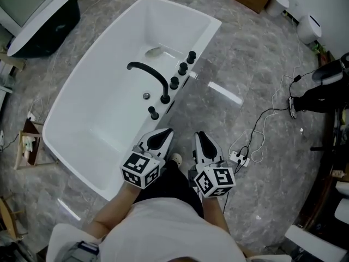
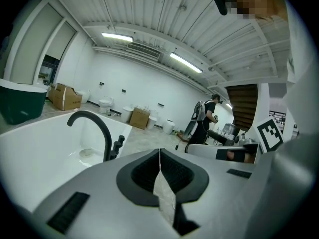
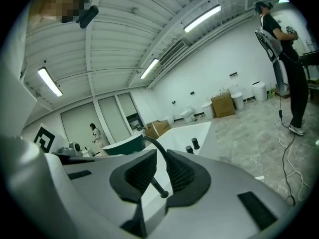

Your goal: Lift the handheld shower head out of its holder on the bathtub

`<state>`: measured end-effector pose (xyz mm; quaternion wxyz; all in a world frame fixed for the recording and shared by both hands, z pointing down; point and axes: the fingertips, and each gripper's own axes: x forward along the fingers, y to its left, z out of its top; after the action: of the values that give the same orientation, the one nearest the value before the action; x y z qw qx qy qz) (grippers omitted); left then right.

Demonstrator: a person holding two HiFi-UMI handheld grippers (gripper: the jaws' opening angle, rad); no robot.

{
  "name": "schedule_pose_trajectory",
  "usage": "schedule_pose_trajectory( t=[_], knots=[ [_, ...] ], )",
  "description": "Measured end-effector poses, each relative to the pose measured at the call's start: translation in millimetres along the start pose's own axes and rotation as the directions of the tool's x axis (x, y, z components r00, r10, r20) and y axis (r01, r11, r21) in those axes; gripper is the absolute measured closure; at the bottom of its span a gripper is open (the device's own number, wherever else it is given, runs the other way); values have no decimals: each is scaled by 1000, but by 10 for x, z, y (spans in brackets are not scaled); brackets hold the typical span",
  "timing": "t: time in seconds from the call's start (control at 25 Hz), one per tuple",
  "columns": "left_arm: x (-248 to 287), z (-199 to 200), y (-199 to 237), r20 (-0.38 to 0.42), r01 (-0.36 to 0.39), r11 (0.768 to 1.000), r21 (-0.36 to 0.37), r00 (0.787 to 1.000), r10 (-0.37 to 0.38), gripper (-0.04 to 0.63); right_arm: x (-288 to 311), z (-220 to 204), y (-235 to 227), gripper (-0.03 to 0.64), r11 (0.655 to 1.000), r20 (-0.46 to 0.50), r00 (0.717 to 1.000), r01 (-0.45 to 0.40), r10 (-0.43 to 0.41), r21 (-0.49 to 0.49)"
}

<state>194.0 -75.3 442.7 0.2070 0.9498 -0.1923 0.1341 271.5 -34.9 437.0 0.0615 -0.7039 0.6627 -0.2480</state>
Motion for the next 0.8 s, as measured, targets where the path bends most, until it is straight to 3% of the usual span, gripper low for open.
schedule_pose_trajectory(
  t=[0.28, 0.48, 0.8],
  knots=[
    [112, 208, 28, 16, 48, 999, 26, 999, -49, 583, 89, 201, 4, 562, 1000, 27, 1000, 10, -10, -20],
    [103, 261, 137, 28, 43, 999, 17, 999, -43, 583, 224, 175, 58, 561, 999, -2, 1000, 3, -3, -45],
    [-221, 50, 764, 27, -106, 991, -78, 994, 108, 583, 703, -105, 334, 561, 991, -116, 988, -110, 101, -73]
  ],
)
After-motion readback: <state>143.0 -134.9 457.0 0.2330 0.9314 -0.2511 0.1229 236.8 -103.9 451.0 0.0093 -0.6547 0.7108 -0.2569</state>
